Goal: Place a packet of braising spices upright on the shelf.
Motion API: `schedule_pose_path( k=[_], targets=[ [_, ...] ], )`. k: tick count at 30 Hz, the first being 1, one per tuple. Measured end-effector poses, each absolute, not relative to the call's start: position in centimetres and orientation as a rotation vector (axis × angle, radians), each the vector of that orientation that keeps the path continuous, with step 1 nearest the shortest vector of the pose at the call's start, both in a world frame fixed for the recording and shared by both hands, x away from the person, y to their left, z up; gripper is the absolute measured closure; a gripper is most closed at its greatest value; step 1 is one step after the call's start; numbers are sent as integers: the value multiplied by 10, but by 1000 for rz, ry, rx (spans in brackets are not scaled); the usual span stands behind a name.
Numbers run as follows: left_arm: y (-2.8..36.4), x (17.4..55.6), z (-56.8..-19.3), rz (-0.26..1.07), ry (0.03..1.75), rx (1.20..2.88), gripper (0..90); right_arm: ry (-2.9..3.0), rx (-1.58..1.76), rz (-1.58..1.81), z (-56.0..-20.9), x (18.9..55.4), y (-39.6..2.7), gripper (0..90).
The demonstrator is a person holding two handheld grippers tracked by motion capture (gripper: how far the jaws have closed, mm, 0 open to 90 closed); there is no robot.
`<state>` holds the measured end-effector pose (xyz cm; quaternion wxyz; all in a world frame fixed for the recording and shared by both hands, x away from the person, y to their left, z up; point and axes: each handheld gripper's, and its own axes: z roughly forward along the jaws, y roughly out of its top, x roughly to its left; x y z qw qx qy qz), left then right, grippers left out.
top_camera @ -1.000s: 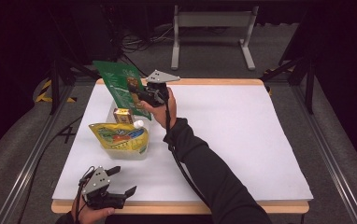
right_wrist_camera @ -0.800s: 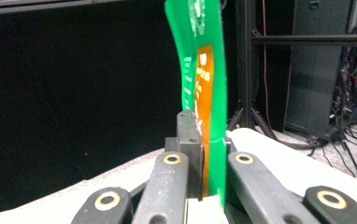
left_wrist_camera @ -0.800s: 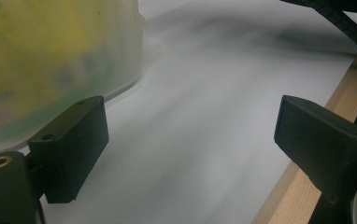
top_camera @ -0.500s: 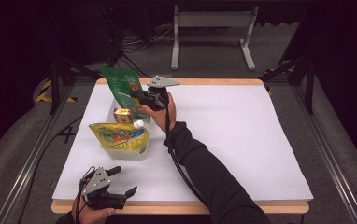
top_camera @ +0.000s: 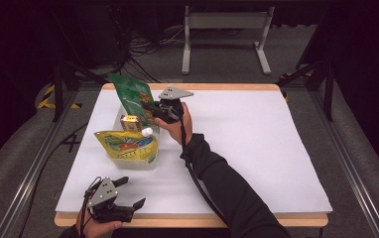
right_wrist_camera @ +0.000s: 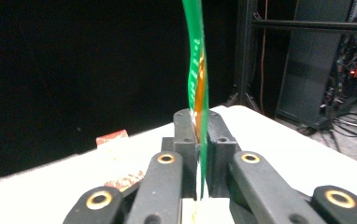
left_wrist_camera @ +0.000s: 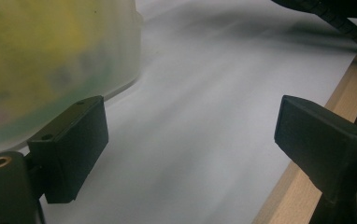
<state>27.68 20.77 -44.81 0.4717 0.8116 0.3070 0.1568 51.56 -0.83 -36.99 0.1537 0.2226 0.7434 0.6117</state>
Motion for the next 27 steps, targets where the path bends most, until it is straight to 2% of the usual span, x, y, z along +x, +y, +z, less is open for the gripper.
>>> schedule_pose_path(
  k=[6,10,27],
  targets=[
    [206,276,-448,389,750,1995,107,2152,610,1696,-364,510,-12,828],
    [207,278,-449,396,739,2007,108,2169,608,1631,-362,506,-16,775],
    [204,283,-449,404,717,2032,115,2186,588,1552,-361,495,-47,838]
  ],
)
